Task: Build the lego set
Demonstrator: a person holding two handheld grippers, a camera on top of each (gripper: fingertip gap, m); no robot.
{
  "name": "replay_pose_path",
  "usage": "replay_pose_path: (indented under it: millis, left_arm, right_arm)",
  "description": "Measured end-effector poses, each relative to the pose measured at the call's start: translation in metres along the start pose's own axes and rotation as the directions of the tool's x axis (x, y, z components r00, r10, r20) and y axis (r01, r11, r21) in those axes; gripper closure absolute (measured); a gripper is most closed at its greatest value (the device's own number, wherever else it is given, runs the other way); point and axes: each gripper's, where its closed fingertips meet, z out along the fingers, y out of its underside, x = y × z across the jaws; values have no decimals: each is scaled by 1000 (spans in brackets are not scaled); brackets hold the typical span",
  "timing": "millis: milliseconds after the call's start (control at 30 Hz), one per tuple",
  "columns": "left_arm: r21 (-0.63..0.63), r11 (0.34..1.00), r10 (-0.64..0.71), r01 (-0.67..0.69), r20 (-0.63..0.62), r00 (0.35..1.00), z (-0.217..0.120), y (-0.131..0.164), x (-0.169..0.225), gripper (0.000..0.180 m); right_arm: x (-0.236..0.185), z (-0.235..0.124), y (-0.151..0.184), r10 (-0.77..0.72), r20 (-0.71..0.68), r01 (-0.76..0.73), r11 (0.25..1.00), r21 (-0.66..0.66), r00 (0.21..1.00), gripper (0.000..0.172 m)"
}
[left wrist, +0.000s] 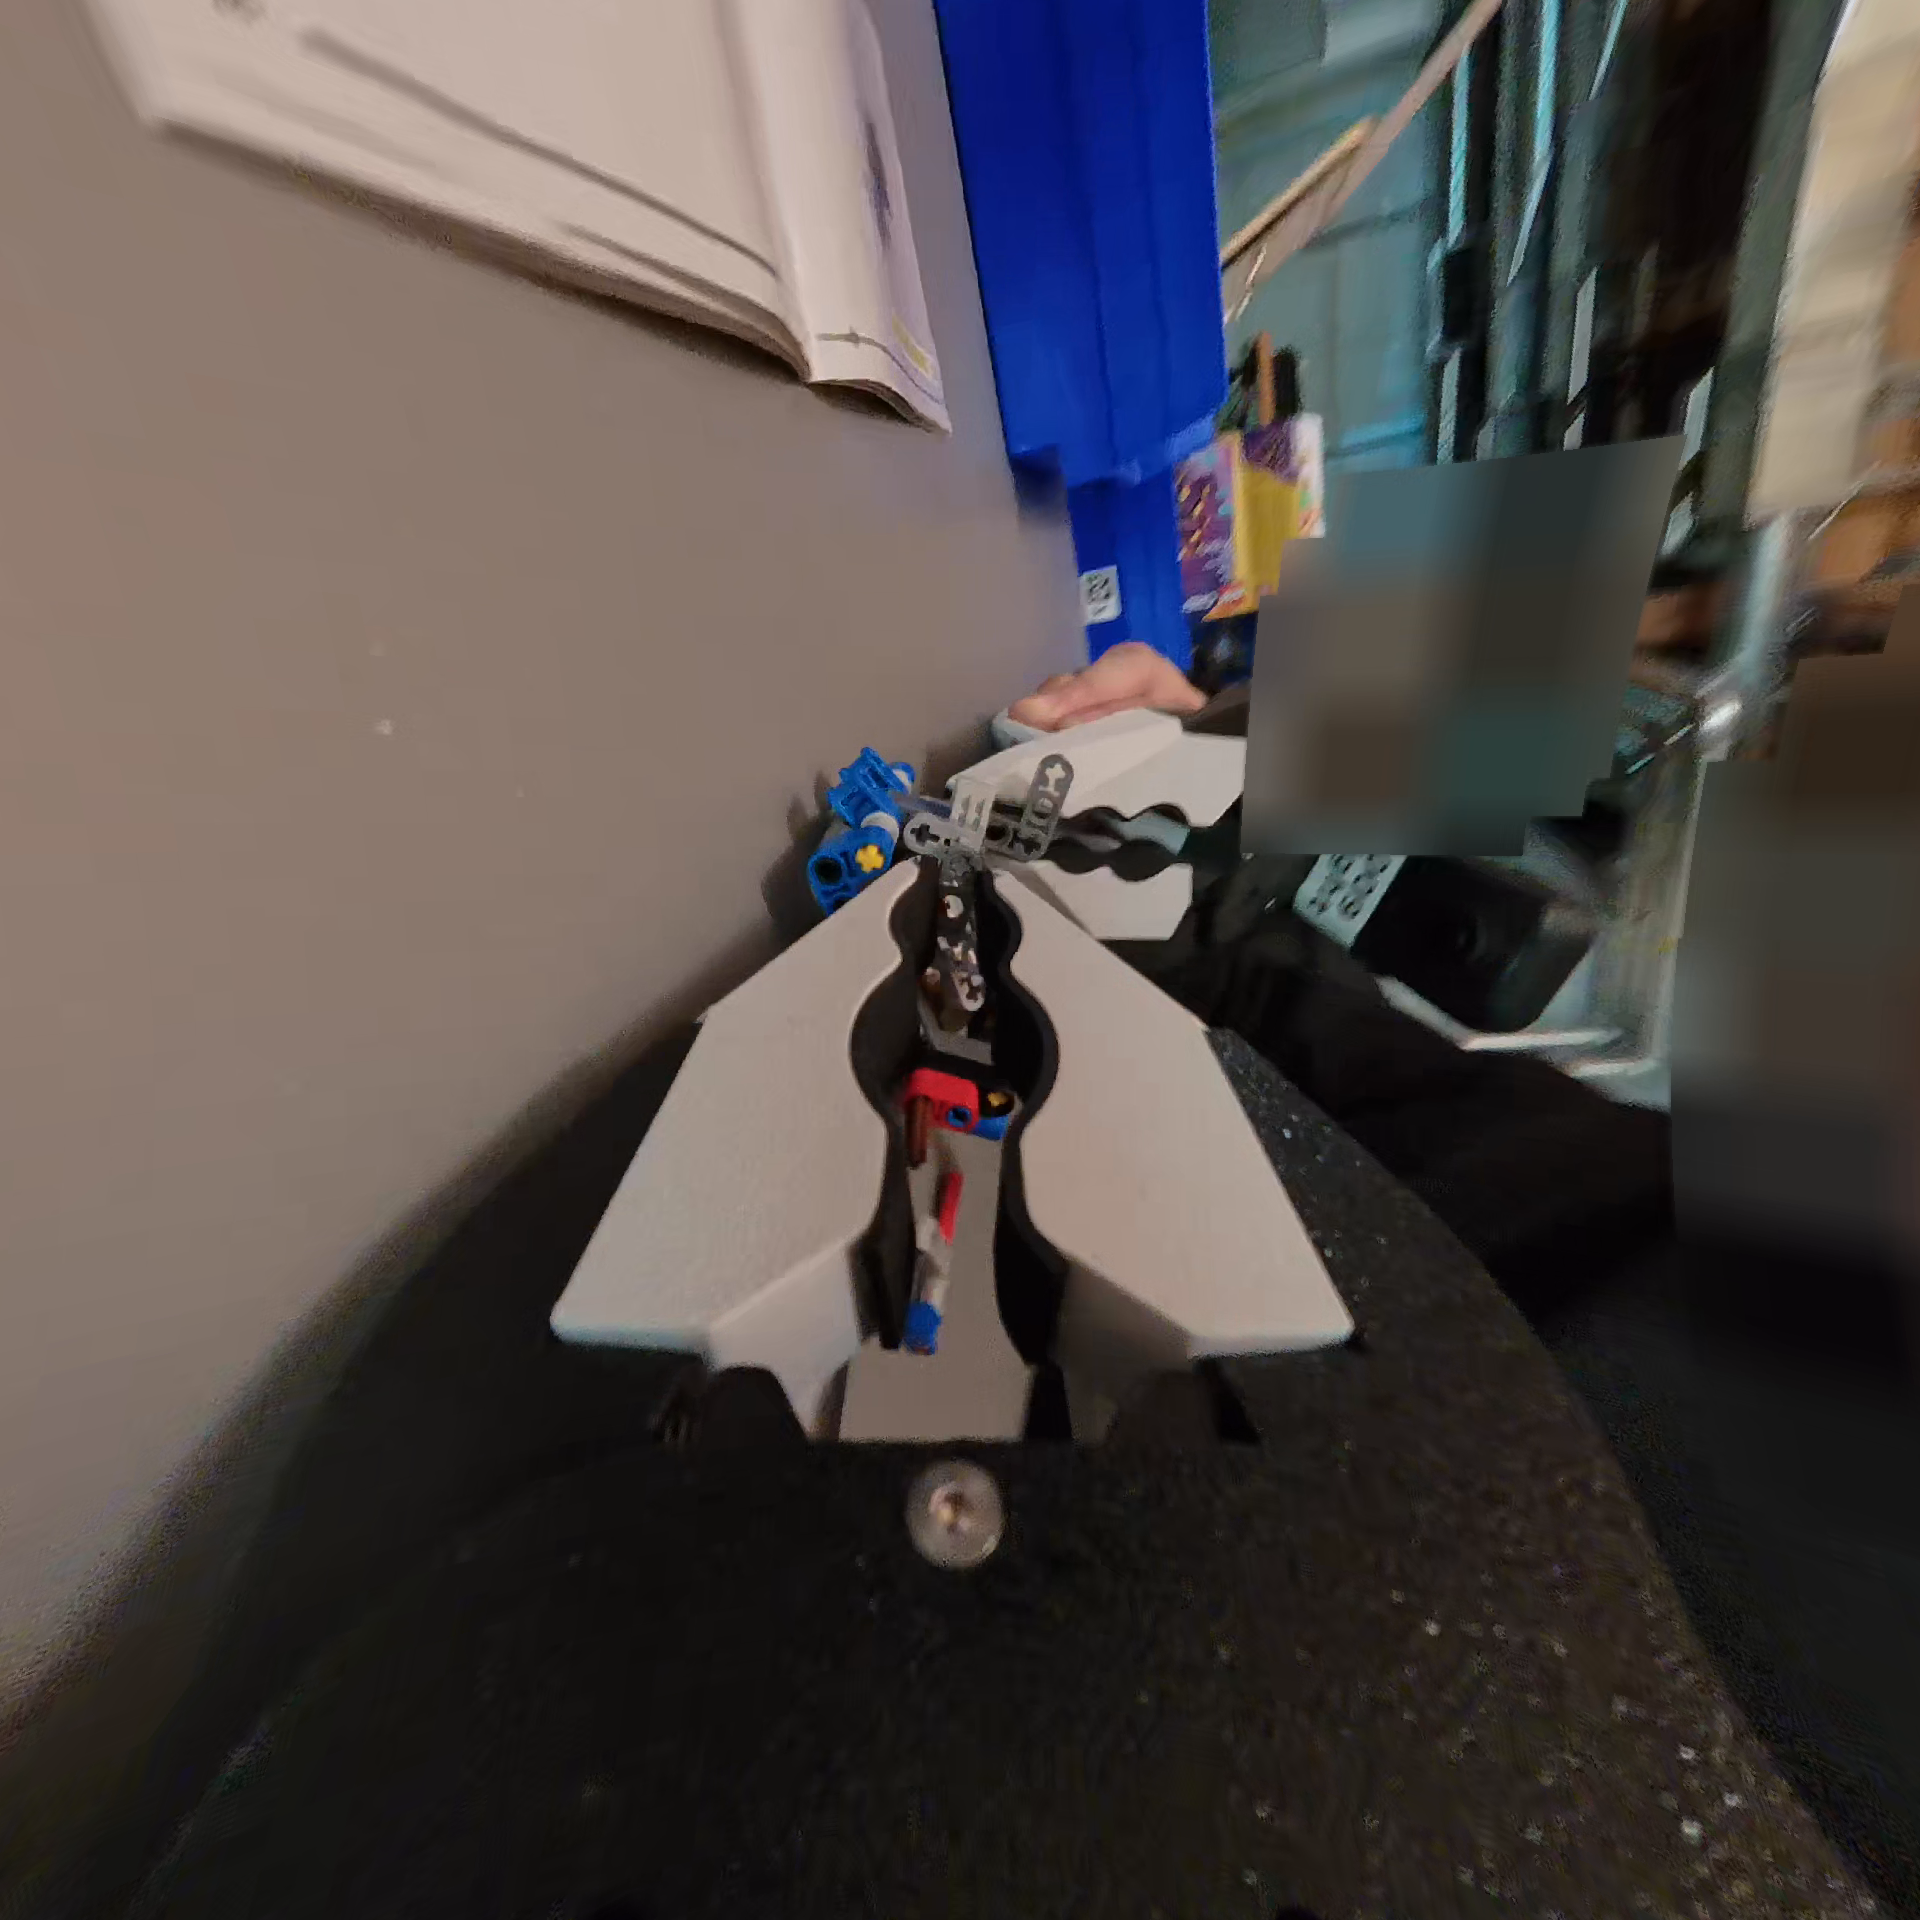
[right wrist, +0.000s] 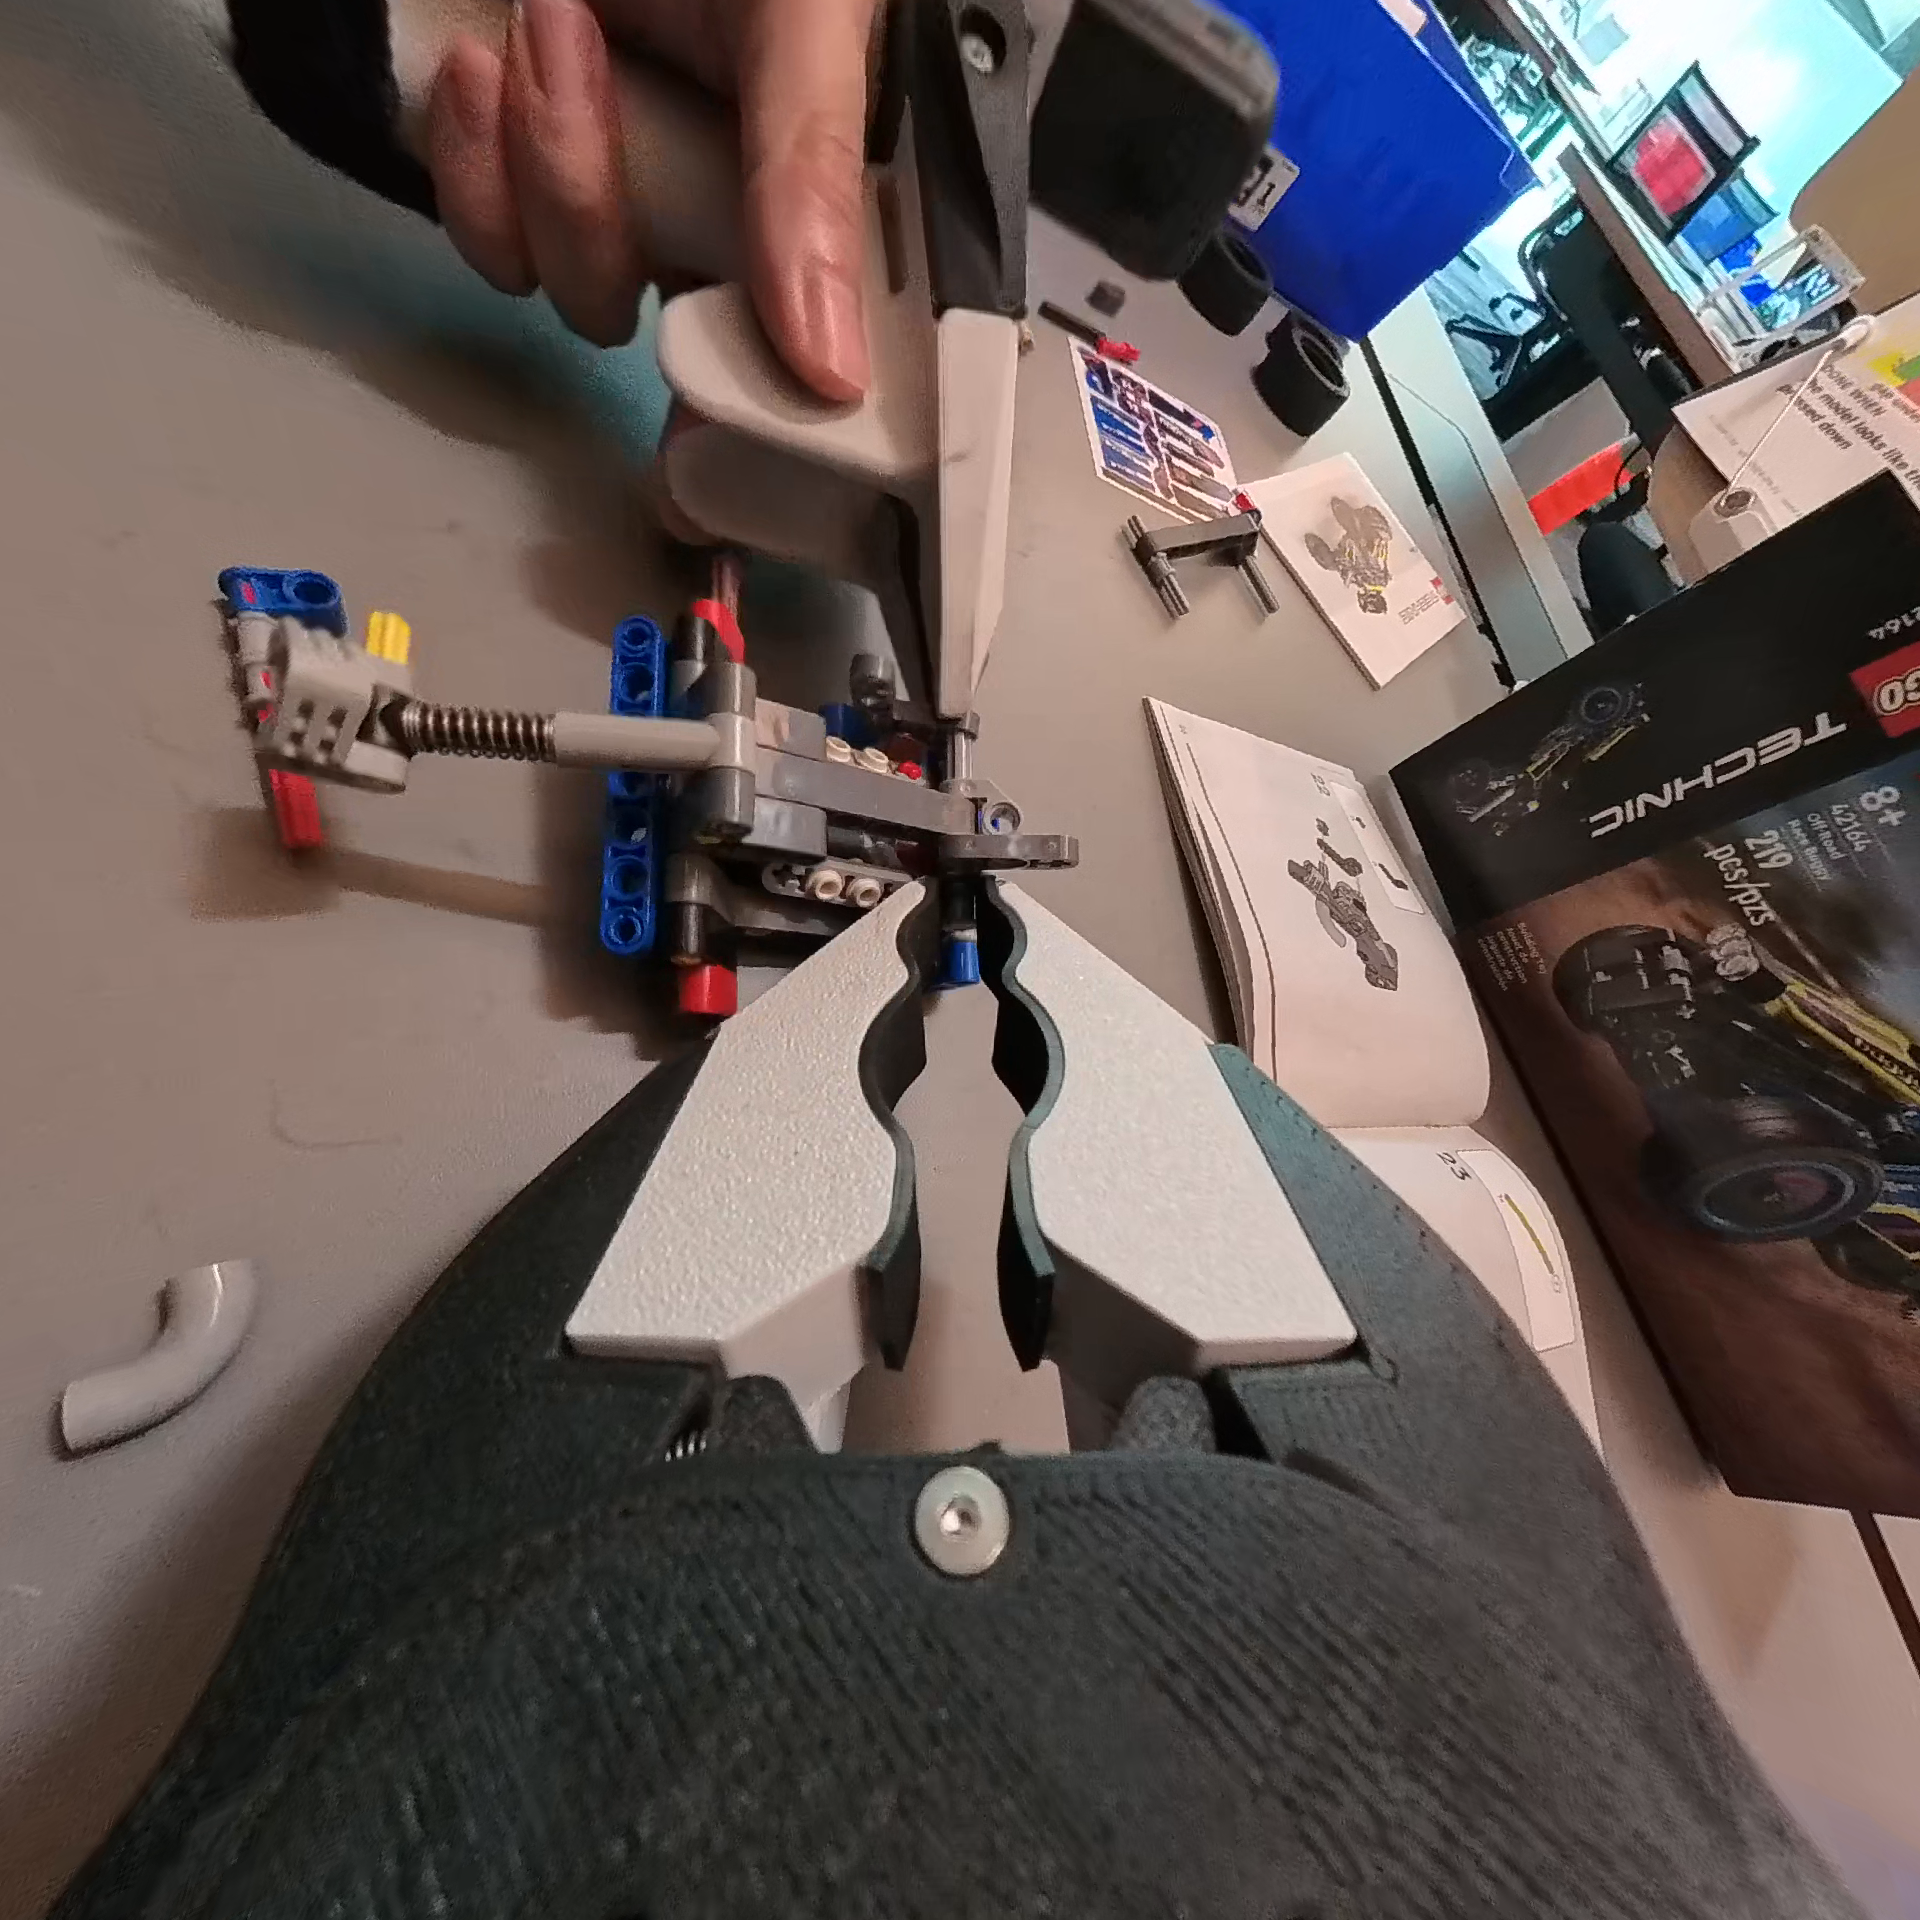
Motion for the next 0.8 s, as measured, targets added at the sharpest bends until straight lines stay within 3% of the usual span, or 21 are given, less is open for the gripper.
replay_pose_path:
  millis: [33,133,233,400,533,800]
  left_arm:
    - [-21,997,70,-69,27,997,-1,1,1,177]
    - [-67,978,204,-199,87,975,-2,2,0,177]
    - [-73,970,235,-231,65,970,-3,4,0,177]
    - [-31,991,126,-127,-39,991,-8,4,5,177]
    - [40,994,98,-100,43,994,-22,-6,-5,177]
    - [204,975,-78,88,-56,995,-9,-15,4,177]
  right_arm:
    - [-1,0,0,-5,2,5,1000,3,1000,168]
    - [-1,0,-1,-13,3,13,1000,6,1000,168]
    - [-2,0,-2,-14,5,14,1000,11,1000,168]
    - [0,0,-1,-29,-13,29,1000,-5,999,168]
    - [4,0,2,-4,-16,4,1000,3,1000,168]
    - [3,-1,0,-103,-58,102,995,-8,993,168]
